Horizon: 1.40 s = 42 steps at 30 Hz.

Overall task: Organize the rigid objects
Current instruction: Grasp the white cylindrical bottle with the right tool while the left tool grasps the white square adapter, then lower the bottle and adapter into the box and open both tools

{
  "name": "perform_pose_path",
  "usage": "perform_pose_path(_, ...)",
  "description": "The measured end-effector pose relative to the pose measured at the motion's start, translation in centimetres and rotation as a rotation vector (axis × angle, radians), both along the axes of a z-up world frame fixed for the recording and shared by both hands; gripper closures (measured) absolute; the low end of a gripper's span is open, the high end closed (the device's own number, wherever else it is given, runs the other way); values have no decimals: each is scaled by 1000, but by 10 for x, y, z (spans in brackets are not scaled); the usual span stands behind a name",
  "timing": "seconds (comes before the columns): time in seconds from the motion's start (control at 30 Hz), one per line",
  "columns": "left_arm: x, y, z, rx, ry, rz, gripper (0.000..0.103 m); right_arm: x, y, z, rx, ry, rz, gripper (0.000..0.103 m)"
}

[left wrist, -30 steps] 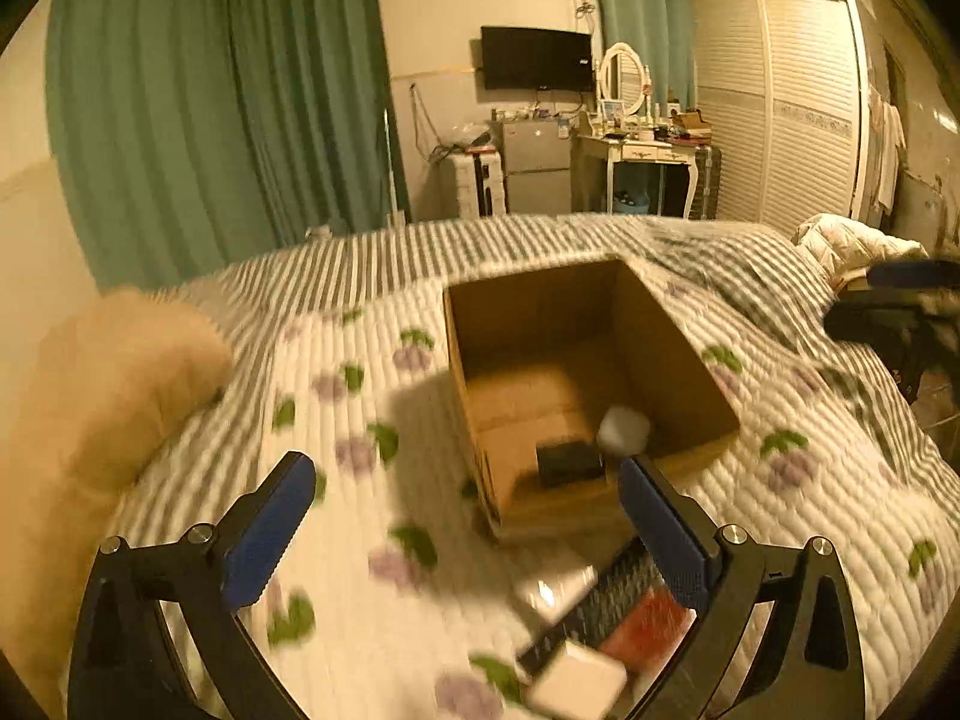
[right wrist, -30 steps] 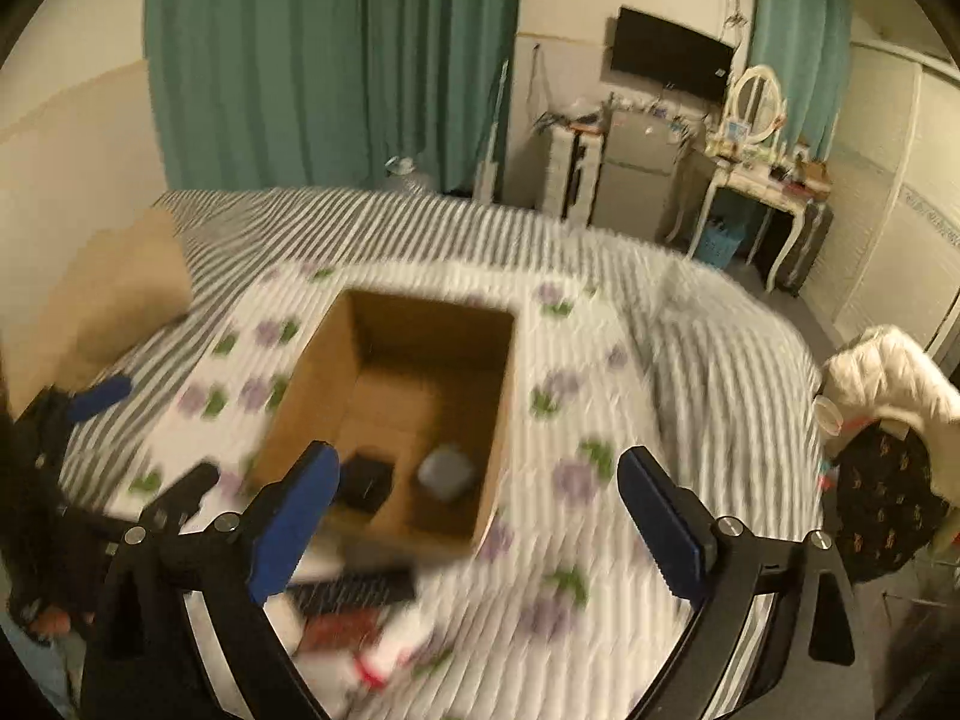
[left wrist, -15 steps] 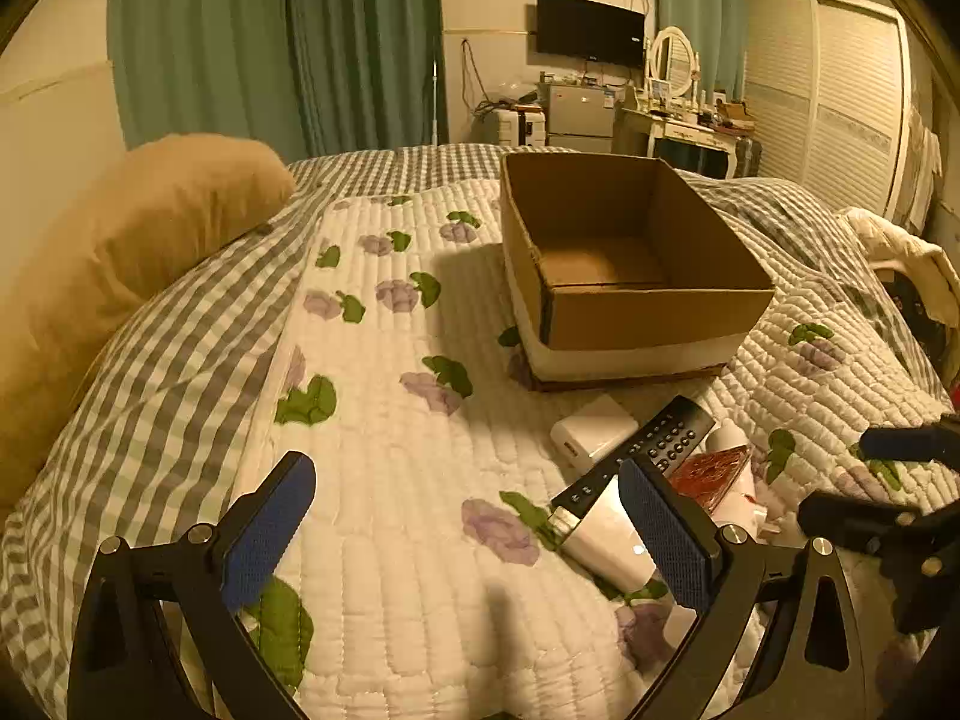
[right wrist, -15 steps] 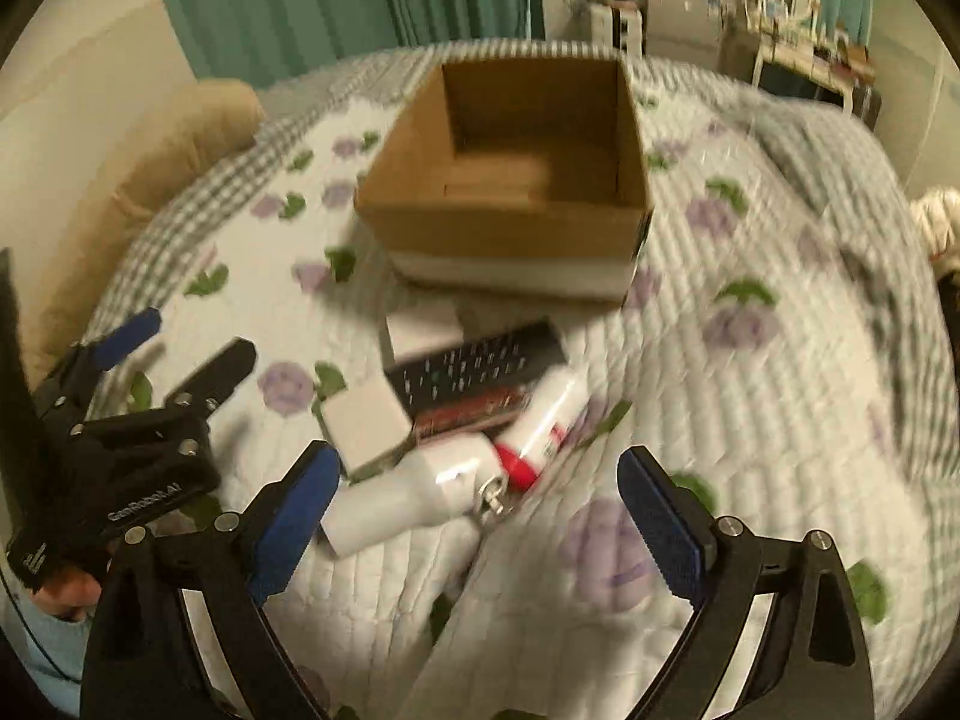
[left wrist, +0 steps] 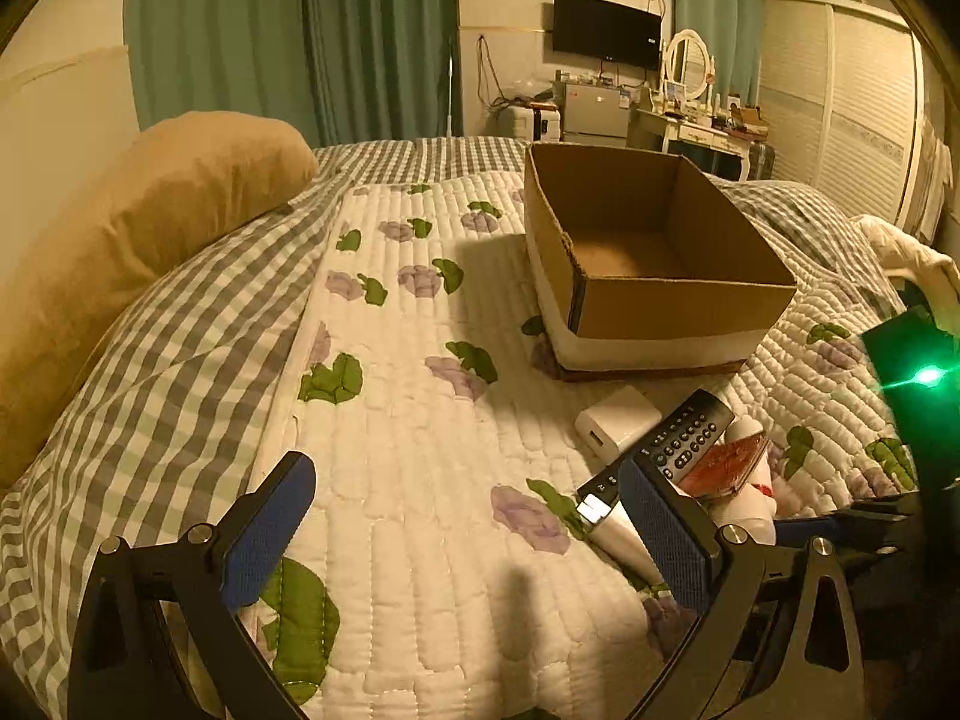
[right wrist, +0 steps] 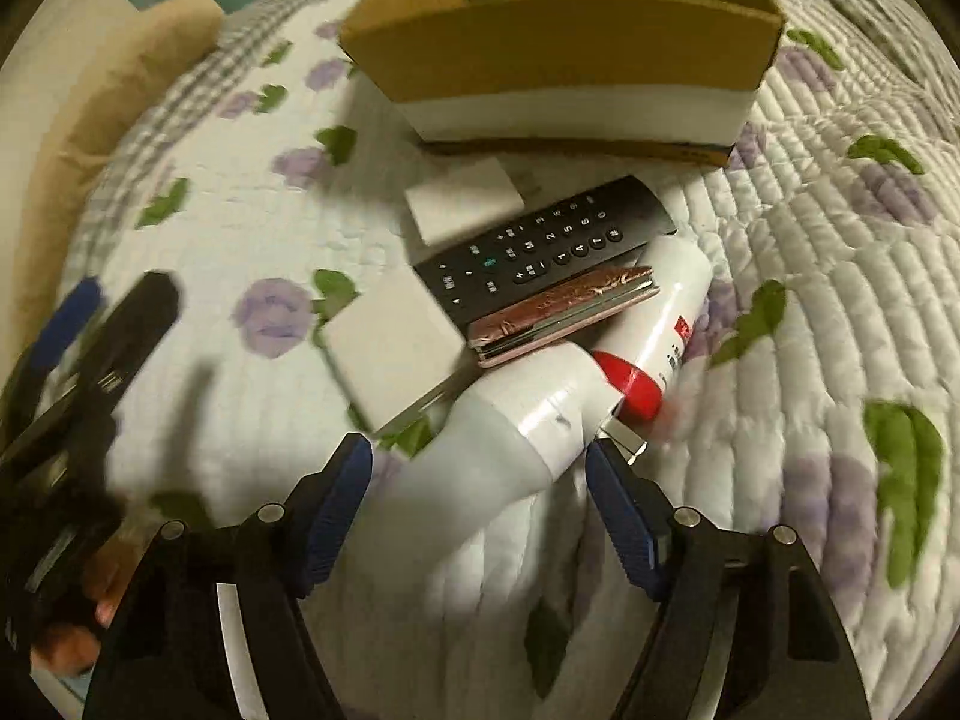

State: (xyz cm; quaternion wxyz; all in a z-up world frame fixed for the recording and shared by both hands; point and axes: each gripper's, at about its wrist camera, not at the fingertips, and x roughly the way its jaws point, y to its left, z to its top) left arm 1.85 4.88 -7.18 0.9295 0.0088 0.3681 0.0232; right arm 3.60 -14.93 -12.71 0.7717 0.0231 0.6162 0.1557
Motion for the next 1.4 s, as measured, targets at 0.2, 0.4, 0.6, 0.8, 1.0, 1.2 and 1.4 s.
perform_pose_path(0.2, 2, 0, -3, 17, 18, 2, 0, -5, 3, -2, -38, -81, 46, 60)
perform_pose_path(0.4, 11, -16, -10, 36, 66, -63, 0, -13, -18, 51, -77, -280, 60, 60)
perform_pose_path(0.6, 28, -58, -30, 8, 162, -168, 0, 4, -40, 84, -91, -380, 23, 60)
perform_pose_path(0.8, 46, -91, -61, 61, 246, -227, 5, 7, -51, 83, -80, -387, 21, 59)
perform_pose_path(1.0, 56, -87, -74, 41, 300, -209, 33, 6, -55, 80, -65, -386, 20, 60)
perform_pose_path(1.2, 40, -78, -30, -14, 197, -199, 34, 7, -60, 90, -61, -411, 18, 60)
perform_pose_path(1.4, 49, -70, 54, -24, 22, -189, 34, 25, -60, 133, -67, -506, 27, 60)
